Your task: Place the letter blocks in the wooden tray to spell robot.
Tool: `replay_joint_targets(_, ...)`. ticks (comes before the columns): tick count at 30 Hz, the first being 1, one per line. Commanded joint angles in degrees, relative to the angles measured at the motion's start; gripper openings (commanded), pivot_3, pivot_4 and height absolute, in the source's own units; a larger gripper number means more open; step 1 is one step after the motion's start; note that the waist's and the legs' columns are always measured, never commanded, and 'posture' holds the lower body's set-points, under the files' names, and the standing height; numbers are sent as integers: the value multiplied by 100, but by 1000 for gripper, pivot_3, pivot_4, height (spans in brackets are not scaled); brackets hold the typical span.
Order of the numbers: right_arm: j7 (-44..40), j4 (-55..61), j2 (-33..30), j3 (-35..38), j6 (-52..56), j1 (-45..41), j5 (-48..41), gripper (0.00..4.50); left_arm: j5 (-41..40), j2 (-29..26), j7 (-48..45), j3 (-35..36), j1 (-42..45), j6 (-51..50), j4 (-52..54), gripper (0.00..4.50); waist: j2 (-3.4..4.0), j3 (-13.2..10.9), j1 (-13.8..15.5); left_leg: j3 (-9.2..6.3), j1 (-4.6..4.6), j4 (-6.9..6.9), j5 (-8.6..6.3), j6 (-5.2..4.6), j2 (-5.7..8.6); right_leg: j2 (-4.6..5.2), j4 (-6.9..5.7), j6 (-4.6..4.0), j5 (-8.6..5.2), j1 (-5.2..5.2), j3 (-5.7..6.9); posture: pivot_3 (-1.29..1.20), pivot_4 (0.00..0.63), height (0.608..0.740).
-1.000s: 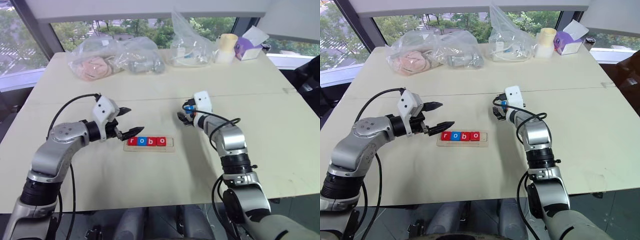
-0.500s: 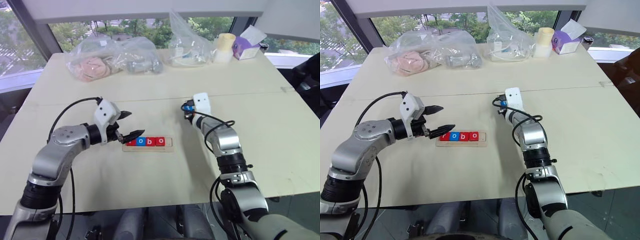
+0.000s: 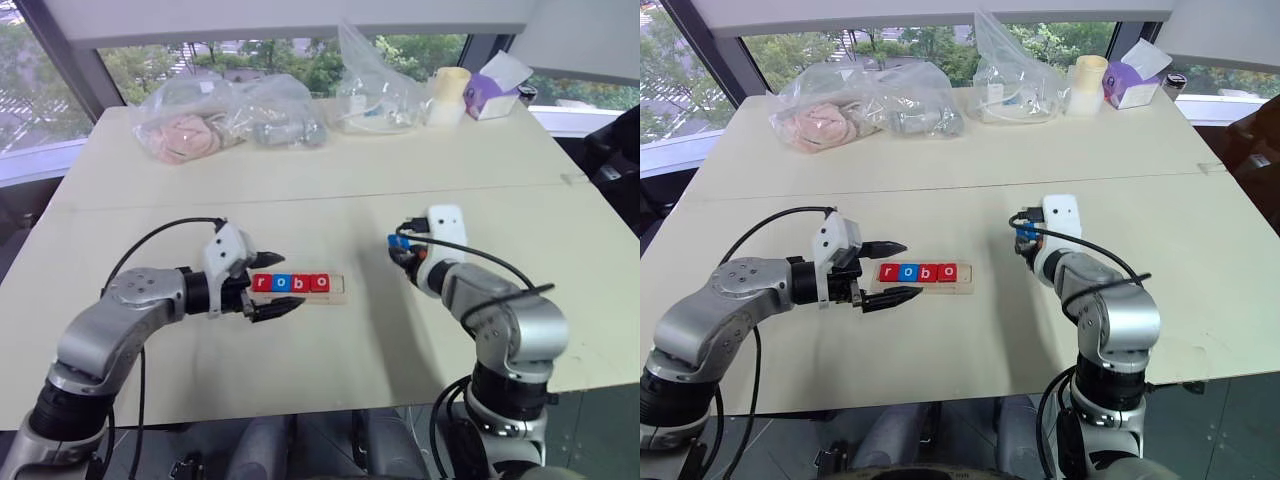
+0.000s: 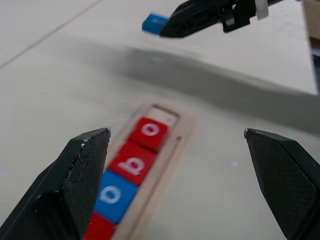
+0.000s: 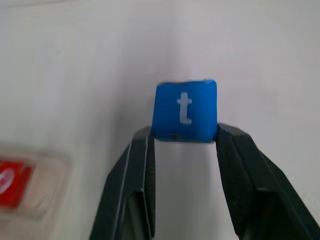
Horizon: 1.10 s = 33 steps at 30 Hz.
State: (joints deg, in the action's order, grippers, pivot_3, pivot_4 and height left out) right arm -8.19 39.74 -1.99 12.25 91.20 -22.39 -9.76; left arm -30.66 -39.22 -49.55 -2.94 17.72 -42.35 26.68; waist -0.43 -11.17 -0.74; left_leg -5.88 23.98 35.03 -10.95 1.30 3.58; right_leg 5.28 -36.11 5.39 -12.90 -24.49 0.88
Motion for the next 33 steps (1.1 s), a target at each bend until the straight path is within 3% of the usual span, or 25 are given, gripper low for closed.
replay_joint_targets(1, 157, 415, 281, 136, 130, 263, -160, 1138, 34, -35, -50, -51, 174, 78, -88, 4500, 0, 0, -2, 1, 0, 1, 0, 0, 0, 0, 0, 0, 0, 0, 0, 0, 150, 740)
replay_joint_targets(10, 484, 616, 397, -208, 130, 823, -453, 1138, 173, -124, -246, -102, 192, 304, -349, 4500, 1, 0, -15, 3, 2, -1, -1, 1, -3, 1, 5, -2, -2, -2, 0, 0, 150, 740)
replay_joint_targets(13, 450, 617, 420, -199, 130, 785, -597, 2538, 230, -106, -277, -120, 165, 390, -412, 4500, 1, 0, -13, 3, 5, -2, -1, 1, -3, 1, 8, -3, -1, -5, -1, 0, 150, 740)
replay_joint_targets(17, 42, 489, -481, -288, 130, 363, -954, 4489, 262, -95, -317, -105, 165, 451, -445, 4500, 3, -1, -7, 3, 7, -1, -1, 1, -3, 3, 12, -3, -2, -4, 0, 0, 150, 740)
replay_joint_targets(20, -961, 192, -1880, -257, -1, -248, -1483, 4489, 291, -129, -414, -75, 237, 536, -562, 4500, 6, -4, -2, 5, 12, 6, -1, 1, -1, 7, 18, 1, -4, -3, 3, 0, 150, 740)
replay_joint_targets(22, -1993, -151, -2693, -257, -886, -332, -1822, 4489, 249, -192, -549, -41, 272, 568, -611, 4500, 2, -5, 4, 6, 16, 7, -1, 1, 0, 9, 21, 7, -7, -3, 4, 0, 150, 740)
replay_joint_targets(25, -4603, -1168, -4411, -1012, -4508, 470, -1100, 4489, -30, -555, -1112, 31, 238, 437, -469, 4500, 2, -7, 2, 16, 35, -2, -11, -17, -11, -6, 50, 3, -3, -6, 20, 0, 150, 740)
replay_joint_targets(26, -5067, -1589, -4805, -1336, -5414, 597, -763, 4489, -107, -685, -1270, 40, 218, 388, -405, 4500, 3, -8, -5, 31, 36, 0, -14, -23, -12, -6, 63, 7, -5, -1, 22, 0, 150, 740)
replay_joint_targets(28, -5429, -2404, -5061, -1736, -6462, 485, -405, 4489, -183, -939, -1493, 7, 169, 339, -241, 4500, -8, -5, -33, 62, 32, 5, -20, -31, -13, 0, 81, 26, -6, 6, 14, 0, 150, 740)
replay_joint_targets(33, -5870, -3827, -4760, -2090, -7759, 66, -141, 4489, -331, -1146, -1590, -87, 134, 182, 200, 4500, -13, -9, -46, 100, 14, 12, -21, -33, -23, 2, 86, 29, 14, 10, -26, 0, 150, 740)
